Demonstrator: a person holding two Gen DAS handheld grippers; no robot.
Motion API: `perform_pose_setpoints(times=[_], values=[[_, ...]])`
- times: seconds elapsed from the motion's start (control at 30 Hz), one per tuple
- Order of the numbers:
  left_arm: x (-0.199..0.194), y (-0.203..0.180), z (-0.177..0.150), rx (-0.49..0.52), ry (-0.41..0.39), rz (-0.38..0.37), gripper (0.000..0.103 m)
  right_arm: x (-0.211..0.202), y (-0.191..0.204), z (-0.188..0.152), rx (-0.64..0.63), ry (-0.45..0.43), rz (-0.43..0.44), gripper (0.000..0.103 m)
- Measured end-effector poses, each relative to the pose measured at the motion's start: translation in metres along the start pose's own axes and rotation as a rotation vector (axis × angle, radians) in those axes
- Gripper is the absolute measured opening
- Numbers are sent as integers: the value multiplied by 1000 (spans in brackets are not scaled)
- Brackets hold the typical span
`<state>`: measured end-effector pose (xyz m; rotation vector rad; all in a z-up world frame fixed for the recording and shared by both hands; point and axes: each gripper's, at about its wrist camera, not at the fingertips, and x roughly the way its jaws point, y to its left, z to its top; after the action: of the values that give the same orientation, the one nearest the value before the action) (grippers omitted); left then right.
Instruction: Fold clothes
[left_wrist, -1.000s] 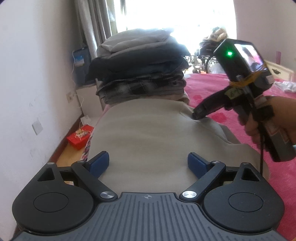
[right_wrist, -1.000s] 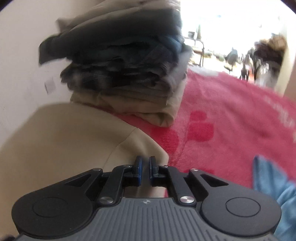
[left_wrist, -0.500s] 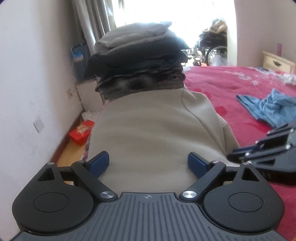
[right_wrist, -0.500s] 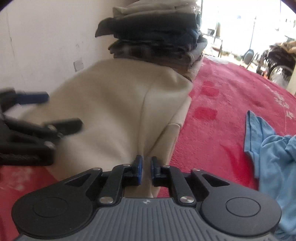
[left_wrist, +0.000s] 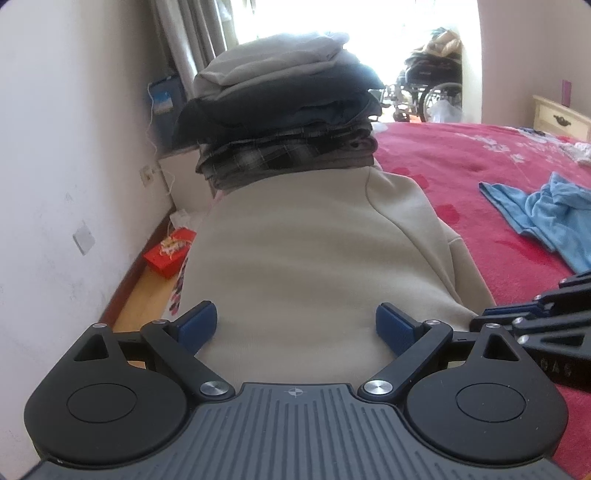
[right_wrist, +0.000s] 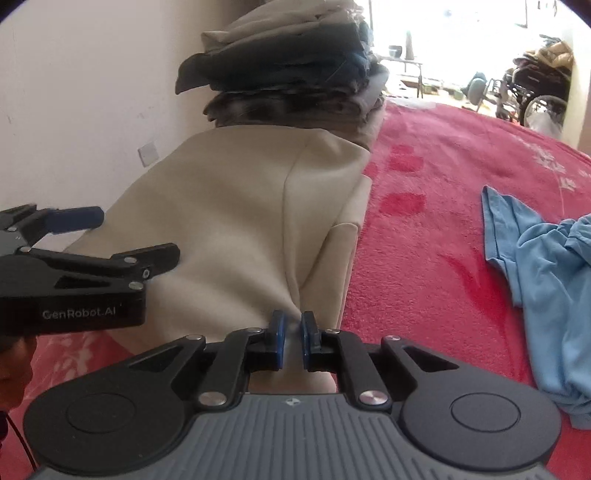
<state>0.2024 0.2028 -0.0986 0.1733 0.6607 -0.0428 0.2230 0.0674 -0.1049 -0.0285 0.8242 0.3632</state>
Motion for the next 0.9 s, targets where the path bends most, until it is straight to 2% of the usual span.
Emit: perform_pose_setpoints(times=[0.9], values=[[-3, 0, 3, -34, 50, 27, 100, 1, 3, -2, 20, -1, -14, 11]])
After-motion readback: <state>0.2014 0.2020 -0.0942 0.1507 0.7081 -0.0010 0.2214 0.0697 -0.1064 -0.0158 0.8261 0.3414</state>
